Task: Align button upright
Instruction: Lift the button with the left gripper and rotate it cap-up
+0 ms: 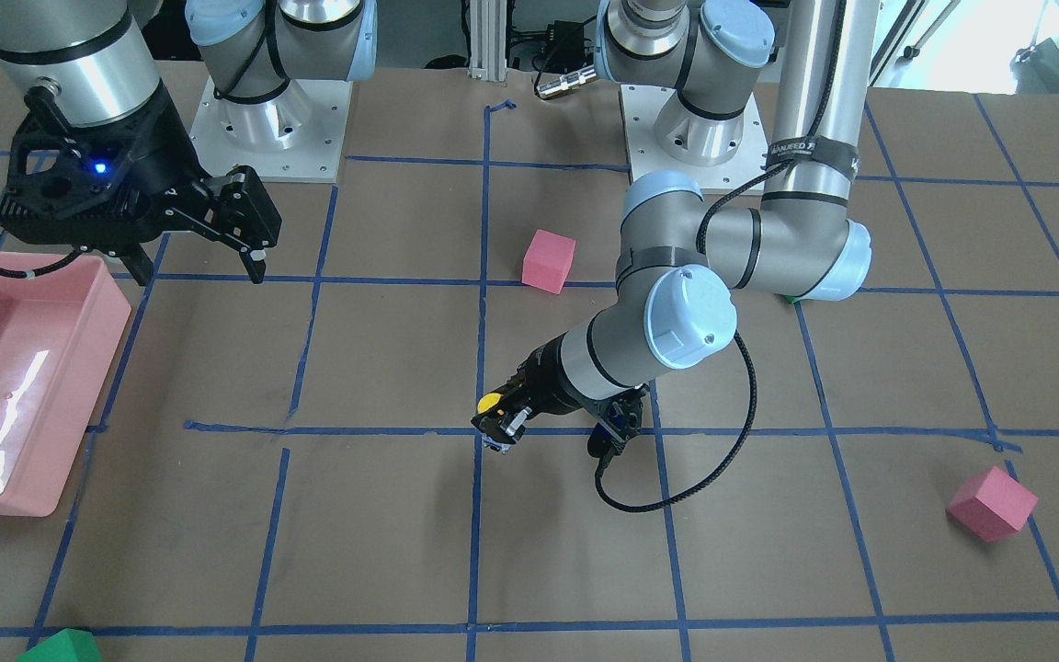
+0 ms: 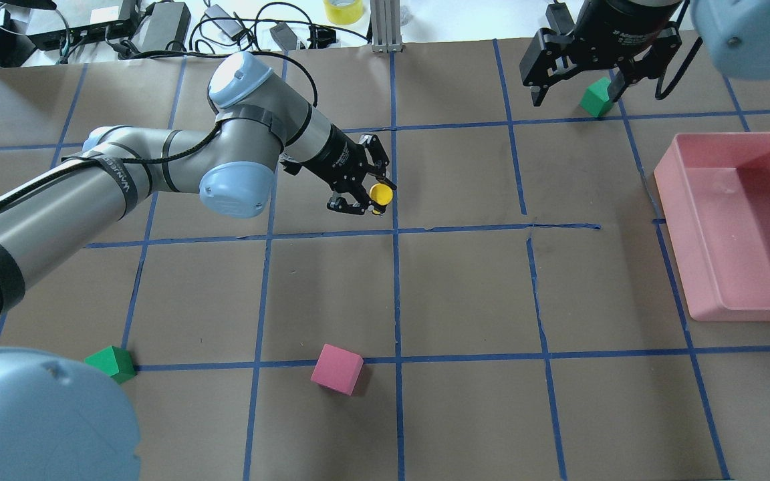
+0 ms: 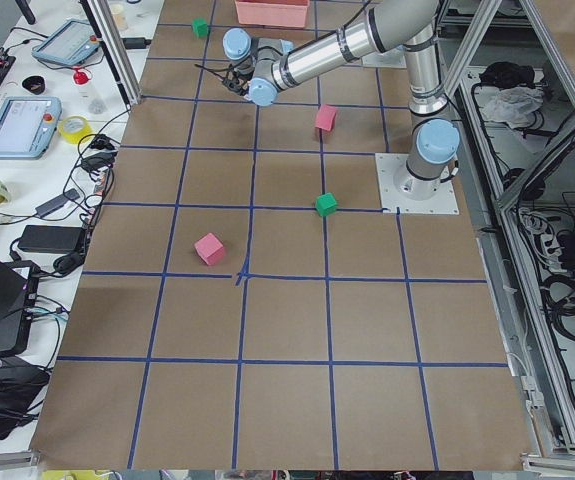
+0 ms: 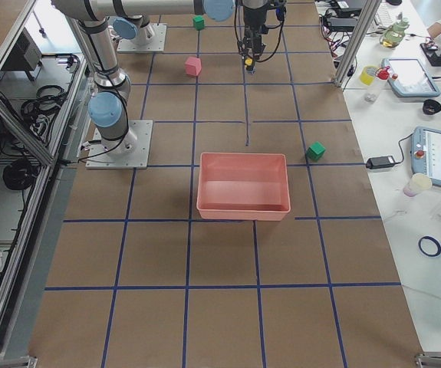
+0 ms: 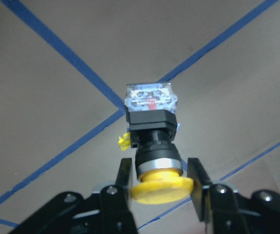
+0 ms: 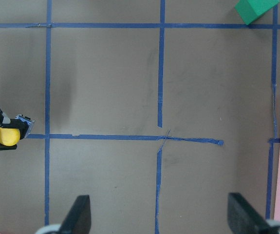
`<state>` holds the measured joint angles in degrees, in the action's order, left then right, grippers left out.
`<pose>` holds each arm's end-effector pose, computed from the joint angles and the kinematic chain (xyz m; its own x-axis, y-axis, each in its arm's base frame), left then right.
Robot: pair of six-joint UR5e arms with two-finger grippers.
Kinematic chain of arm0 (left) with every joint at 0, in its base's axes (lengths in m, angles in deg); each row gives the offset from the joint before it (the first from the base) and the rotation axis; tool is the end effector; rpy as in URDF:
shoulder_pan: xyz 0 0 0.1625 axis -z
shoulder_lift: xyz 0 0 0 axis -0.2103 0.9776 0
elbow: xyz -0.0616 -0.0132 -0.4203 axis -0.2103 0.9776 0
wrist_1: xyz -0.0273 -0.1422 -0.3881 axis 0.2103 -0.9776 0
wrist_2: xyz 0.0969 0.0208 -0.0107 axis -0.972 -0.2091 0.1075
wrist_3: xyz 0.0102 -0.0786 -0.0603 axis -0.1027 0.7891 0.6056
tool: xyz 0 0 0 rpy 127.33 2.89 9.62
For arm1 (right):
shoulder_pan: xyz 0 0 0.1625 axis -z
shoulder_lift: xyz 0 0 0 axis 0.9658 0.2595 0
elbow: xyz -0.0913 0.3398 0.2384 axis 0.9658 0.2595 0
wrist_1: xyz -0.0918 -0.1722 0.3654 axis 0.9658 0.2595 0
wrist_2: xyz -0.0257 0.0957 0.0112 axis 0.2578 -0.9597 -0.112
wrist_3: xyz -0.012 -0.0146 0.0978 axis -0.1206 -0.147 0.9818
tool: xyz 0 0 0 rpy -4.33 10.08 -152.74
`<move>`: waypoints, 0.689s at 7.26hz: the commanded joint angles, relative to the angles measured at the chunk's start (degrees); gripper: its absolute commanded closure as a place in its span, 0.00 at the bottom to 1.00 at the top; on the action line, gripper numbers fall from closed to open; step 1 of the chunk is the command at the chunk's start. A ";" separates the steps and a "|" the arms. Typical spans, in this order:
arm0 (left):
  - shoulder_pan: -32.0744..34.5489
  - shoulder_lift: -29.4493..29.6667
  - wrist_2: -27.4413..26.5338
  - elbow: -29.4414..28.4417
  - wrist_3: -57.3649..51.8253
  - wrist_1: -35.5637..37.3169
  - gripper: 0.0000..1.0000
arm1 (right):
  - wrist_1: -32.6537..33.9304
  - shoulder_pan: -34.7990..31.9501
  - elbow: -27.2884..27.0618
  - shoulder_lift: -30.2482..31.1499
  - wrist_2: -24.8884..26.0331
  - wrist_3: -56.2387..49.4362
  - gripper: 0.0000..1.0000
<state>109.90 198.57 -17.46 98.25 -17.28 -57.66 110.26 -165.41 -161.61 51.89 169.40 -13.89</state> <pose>-0.2715 -0.5818 0.2326 -0.4223 -0.8844 0.1989 -0.7070 0.4586 0.5383 0.1405 -0.5316 0.5106 -0.9993 -0.0250 -0.0279 -0.0214 0.9923 -0.1217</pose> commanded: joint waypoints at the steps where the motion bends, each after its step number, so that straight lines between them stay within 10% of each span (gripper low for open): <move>1: -0.29 2.44 5.50 -0.38 4.87 -0.27 1.00 | -0.29 0.10 -0.13 0.13 0.04 0.00 0.00; 4: -0.29 3.76 5.42 0.15 4.72 -0.18 1.00 | -0.29 -0.08 -0.30 0.13 -0.23 0.17 0.00; 5: -0.29 4.02 5.33 0.15 4.72 -0.18 0.83 | -0.29 -0.16 -0.30 0.22 -0.31 0.17 0.00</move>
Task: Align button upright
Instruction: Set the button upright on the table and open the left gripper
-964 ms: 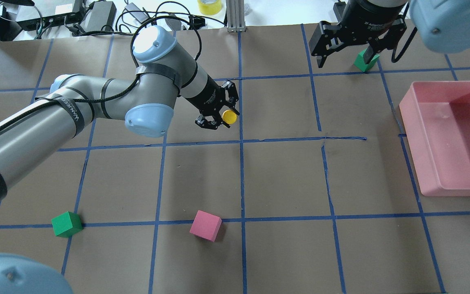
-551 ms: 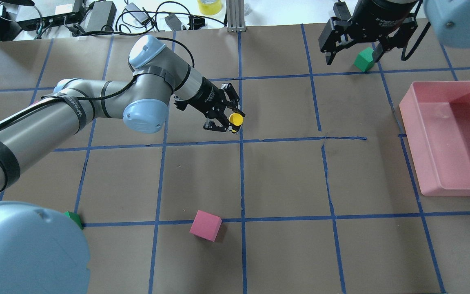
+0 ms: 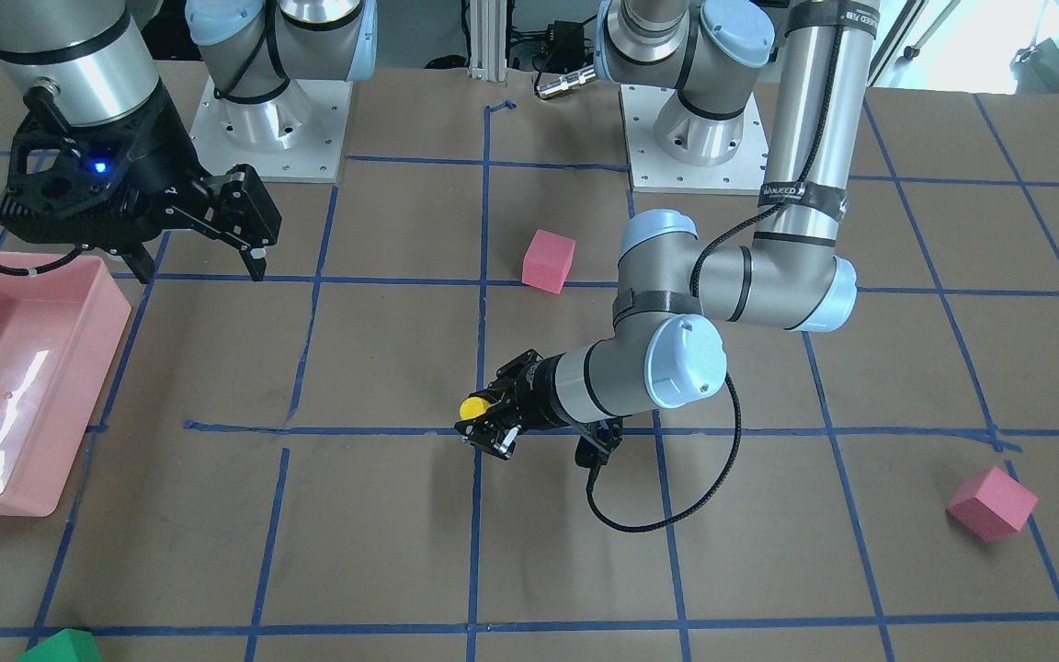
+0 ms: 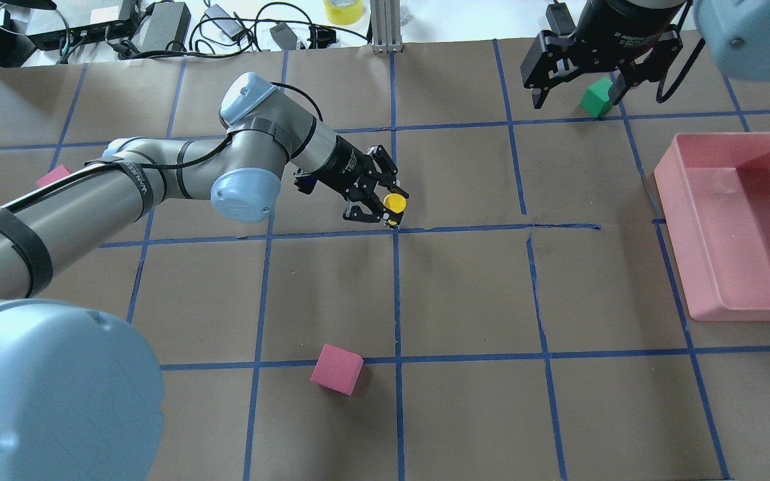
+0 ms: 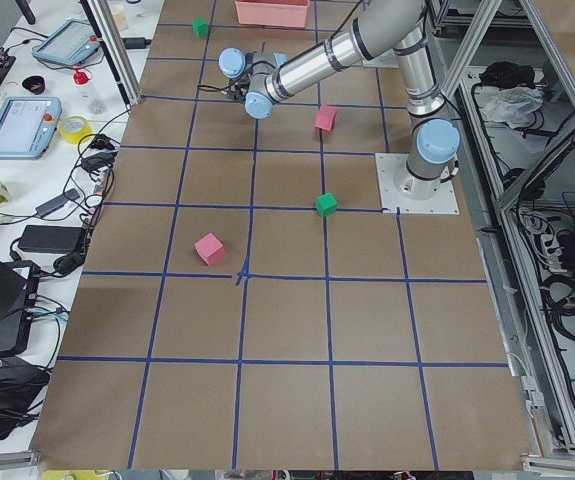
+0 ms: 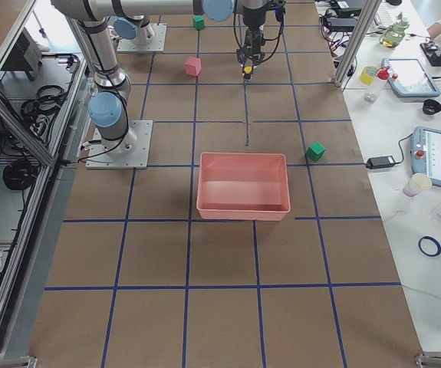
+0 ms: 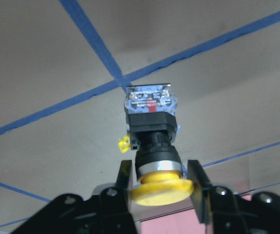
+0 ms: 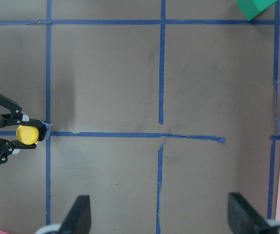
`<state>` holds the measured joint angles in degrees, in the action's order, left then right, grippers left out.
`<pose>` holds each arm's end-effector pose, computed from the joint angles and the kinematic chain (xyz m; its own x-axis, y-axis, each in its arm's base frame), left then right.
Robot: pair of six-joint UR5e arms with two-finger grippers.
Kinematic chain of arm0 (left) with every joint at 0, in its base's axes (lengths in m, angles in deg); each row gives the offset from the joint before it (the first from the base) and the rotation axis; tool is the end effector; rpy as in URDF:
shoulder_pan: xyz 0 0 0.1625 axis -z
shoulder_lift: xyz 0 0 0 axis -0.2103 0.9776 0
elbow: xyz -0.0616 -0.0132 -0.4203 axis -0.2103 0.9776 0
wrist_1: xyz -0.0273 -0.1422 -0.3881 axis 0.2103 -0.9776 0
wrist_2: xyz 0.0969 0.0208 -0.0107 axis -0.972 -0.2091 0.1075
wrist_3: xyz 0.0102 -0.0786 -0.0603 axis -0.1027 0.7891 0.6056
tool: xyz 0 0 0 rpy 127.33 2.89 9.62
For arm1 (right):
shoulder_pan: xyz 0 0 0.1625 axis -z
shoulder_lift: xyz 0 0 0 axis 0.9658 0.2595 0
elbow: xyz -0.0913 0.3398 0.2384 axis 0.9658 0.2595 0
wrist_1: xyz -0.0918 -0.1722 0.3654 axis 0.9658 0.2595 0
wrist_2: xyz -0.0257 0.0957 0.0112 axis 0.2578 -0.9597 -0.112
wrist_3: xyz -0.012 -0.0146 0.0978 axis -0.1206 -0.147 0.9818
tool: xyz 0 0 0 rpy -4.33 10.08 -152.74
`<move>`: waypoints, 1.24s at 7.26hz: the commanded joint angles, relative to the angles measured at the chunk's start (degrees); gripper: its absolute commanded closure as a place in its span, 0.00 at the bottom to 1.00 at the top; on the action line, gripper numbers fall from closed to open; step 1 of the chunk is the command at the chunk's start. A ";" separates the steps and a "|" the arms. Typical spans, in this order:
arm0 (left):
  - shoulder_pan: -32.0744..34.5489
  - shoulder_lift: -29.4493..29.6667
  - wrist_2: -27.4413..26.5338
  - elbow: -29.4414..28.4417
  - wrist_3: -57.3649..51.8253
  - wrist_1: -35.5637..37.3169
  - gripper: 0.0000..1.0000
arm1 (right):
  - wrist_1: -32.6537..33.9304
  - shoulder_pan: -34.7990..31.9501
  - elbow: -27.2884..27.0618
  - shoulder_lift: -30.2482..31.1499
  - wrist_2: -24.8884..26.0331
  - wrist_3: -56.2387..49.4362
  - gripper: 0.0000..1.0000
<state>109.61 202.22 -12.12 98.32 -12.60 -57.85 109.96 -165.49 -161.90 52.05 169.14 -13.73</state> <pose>-0.2762 -0.5851 0.1983 -0.3436 -0.9327 0.1096 -0.6927 0.3305 0.6410 0.1417 -0.5296 0.5090 -0.9992 -0.0239 -0.0329 -0.0200 0.9933 -0.1142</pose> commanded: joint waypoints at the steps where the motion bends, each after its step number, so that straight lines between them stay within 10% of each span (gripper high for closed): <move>1: 0.00 0.37 -0.10 0.08 0.12 -0.08 0.16 | 0.01 -0.17 -0.02 0.05 -0.06 0.02 0.00; 2: 0.00 -0.24 -0.19 0.00 0.21 -0.25 0.00 | 0.01 -0.17 -0.11 0.05 -0.67 0.02 0.00; 6: -0.79 -8.13 -8.53 -8.77 -16.41 -6.46 0.00 | 0.01 -0.17 -0.02 -0.04 -1.64 0.10 0.00; 9: -2.72 -18.66 -27.46 -14.31 -47.05 -22.34 0.00 | 0.01 -0.17 -0.02 -0.04 -1.73 0.10 0.00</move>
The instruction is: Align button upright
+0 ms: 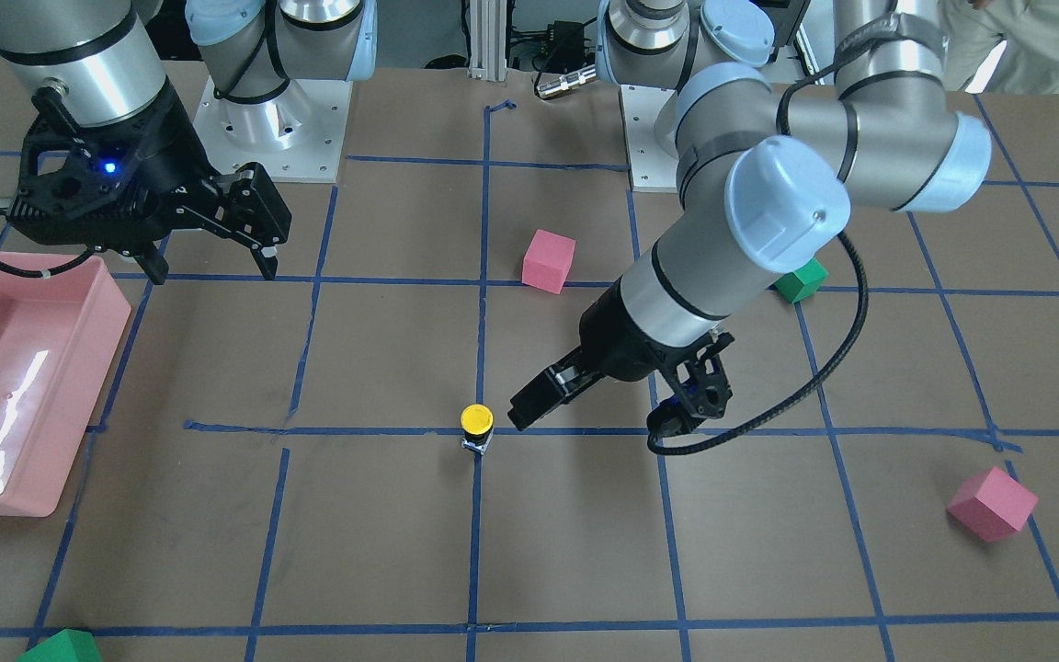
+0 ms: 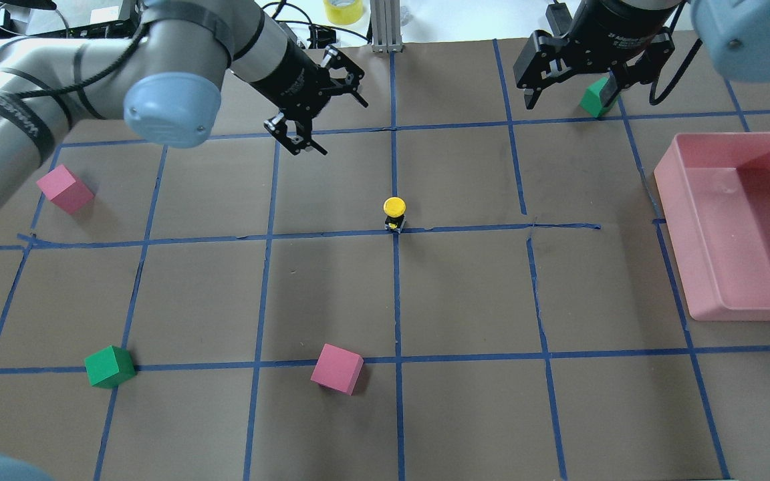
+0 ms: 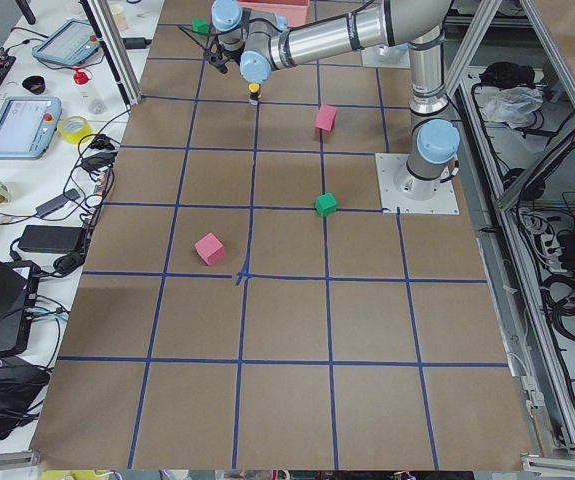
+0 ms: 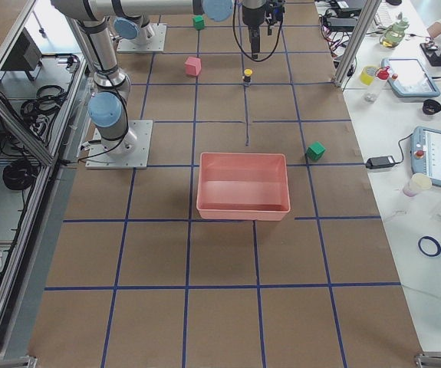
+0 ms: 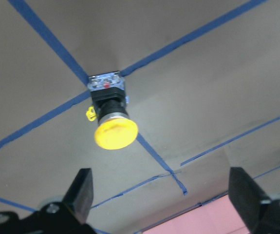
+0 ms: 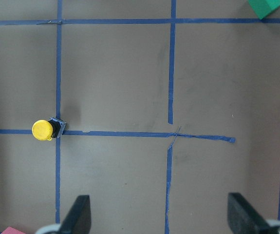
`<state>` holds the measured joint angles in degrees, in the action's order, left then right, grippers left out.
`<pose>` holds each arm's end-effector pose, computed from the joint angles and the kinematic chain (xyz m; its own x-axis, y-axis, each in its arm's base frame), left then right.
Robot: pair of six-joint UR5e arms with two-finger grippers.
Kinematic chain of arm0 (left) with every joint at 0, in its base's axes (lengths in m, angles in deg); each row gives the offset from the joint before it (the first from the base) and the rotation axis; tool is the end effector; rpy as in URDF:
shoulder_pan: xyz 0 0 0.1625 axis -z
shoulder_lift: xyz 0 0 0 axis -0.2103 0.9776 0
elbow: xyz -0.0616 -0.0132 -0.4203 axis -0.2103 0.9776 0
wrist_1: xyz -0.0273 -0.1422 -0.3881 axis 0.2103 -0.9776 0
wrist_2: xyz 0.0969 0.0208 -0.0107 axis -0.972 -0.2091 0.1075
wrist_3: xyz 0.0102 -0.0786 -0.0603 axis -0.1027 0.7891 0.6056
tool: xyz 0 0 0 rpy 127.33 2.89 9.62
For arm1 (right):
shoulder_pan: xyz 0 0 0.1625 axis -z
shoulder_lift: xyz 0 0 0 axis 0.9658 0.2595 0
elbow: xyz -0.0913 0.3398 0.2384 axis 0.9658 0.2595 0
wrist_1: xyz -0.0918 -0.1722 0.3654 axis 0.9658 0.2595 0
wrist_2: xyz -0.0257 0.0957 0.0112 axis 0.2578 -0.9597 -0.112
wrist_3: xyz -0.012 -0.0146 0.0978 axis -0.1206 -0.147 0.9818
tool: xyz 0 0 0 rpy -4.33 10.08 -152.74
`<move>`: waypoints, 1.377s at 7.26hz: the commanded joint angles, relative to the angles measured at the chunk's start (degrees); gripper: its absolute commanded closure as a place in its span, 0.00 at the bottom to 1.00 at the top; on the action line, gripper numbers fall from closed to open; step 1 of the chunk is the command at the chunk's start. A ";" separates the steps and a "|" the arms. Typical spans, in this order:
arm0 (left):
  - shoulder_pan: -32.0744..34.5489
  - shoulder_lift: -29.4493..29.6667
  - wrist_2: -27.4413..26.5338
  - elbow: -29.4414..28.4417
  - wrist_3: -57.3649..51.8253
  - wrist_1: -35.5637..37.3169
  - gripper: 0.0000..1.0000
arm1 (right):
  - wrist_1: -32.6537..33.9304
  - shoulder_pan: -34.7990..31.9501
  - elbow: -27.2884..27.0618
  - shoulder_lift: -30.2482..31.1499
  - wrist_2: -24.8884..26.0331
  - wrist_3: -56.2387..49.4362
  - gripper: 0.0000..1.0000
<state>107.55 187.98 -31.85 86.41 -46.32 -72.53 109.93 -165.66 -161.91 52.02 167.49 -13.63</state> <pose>-0.2254 -0.5949 0.4033 -0.7750 -0.5287 0.3462 -0.5185 0.8451 0.1299 0.1461 -0.5293 0.5087 -0.9977 -0.0283 -0.0616 -0.0212 0.9933 -0.1132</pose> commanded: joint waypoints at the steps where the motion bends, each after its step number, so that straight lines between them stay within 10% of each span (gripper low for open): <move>1: -0.57 -8.29 -14.75 -1.98 -23.79 -9.98 0.00 | -0.14 0.00 0.00 0.08 0.02 0.00 0.00; 3: -0.57 -14.46 -16.92 -0.14 -41.75 -11.23 0.00 | -0.22 -0.18 0.00 0.17 0.19 0.09 0.00; 10: -3.12 -18.88 -22.47 1.98 -42.10 -16.95 0.00 | -0.75 -1.93 0.26 0.26 0.90 1.23 0.00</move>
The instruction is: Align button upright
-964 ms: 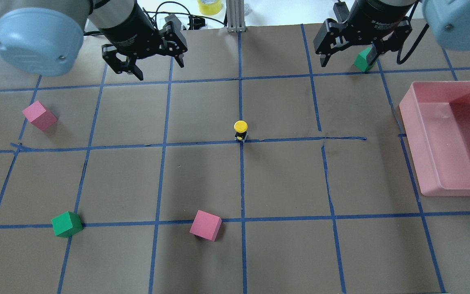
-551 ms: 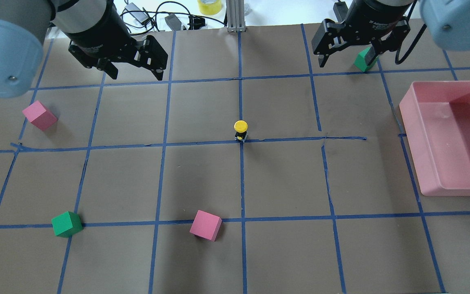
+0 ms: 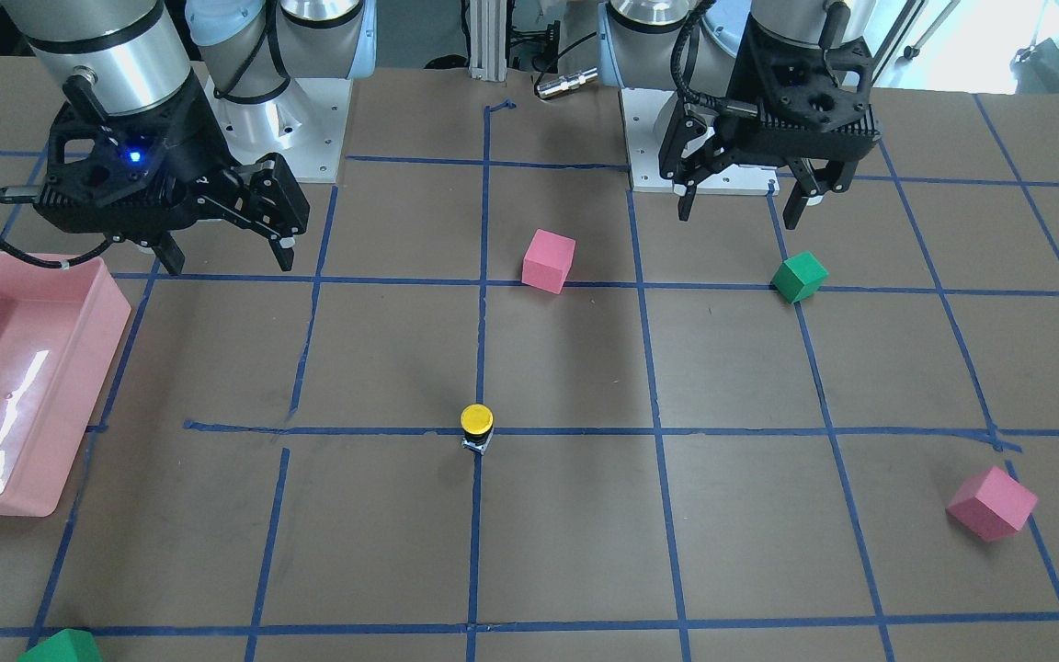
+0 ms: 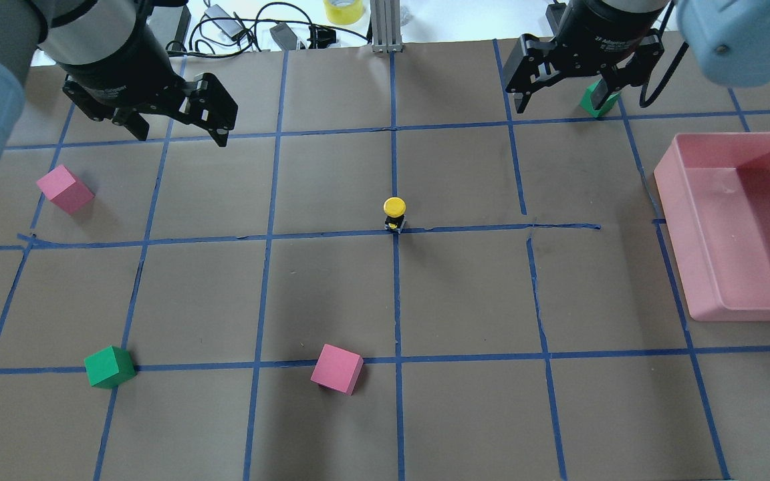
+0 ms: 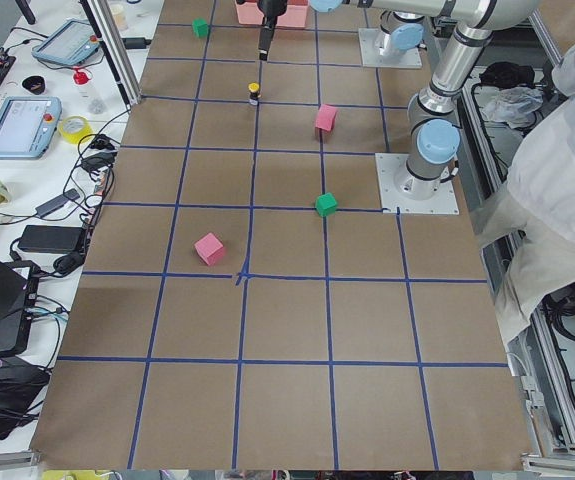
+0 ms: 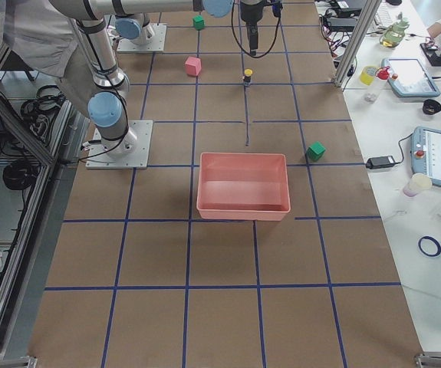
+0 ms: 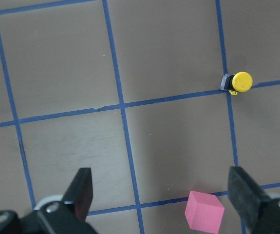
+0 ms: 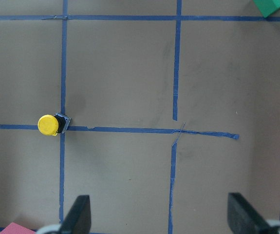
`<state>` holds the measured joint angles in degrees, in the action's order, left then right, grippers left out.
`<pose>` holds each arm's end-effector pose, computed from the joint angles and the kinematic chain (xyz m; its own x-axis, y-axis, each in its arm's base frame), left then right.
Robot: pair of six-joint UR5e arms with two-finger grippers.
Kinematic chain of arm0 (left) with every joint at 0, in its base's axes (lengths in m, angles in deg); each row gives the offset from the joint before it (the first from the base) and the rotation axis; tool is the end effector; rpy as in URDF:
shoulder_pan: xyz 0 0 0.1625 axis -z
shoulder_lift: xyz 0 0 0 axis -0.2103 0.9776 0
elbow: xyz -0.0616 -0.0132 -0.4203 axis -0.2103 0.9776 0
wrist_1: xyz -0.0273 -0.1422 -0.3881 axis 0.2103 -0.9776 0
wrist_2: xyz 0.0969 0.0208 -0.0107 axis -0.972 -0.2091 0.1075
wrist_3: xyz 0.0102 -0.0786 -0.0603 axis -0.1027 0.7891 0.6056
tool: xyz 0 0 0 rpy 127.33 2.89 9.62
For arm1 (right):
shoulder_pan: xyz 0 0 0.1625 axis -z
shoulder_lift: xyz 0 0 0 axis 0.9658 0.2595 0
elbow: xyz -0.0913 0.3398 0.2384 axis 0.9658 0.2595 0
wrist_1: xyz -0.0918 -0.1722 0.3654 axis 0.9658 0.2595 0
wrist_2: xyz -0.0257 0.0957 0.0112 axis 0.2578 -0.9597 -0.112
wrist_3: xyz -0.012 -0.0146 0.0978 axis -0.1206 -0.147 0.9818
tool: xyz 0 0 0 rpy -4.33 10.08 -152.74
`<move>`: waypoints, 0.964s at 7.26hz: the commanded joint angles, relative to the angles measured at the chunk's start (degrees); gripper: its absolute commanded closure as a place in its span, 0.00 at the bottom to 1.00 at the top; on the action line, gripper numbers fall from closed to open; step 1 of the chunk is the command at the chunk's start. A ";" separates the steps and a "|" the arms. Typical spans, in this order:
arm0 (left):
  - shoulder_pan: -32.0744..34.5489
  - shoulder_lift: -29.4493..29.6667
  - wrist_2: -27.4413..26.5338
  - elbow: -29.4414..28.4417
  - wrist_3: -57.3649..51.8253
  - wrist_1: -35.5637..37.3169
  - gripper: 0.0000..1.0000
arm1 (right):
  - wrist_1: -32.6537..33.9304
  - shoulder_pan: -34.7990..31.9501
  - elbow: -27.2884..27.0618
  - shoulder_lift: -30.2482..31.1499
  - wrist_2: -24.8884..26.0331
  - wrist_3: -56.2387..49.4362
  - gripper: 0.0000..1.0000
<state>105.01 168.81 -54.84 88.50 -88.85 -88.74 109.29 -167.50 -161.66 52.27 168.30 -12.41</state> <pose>-0.1532 -0.4764 0.5320 -0.9942 0.0959 -0.0479 0.1015 0.9859 -0.1330 0.1615 -0.5222 0.5119 -0.9980 -0.0375 -0.0500 -0.0319 0.9935 -0.1096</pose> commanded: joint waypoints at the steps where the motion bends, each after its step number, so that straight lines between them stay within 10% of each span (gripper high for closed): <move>1: -0.50 0.30 0.52 0.23 0.43 -0.57 0.00 | -0.12 -0.01 0.09 -0.07 -0.01 0.01 0.00; 7: -0.58 -0.05 4.04 0.58 0.52 -3.99 0.00 | -0.38 0.08 0.27 -0.07 -0.01 -0.43 0.00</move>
<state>104.41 168.92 -51.03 89.02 -88.33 -92.19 108.92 -167.43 -161.40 52.23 168.22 -12.60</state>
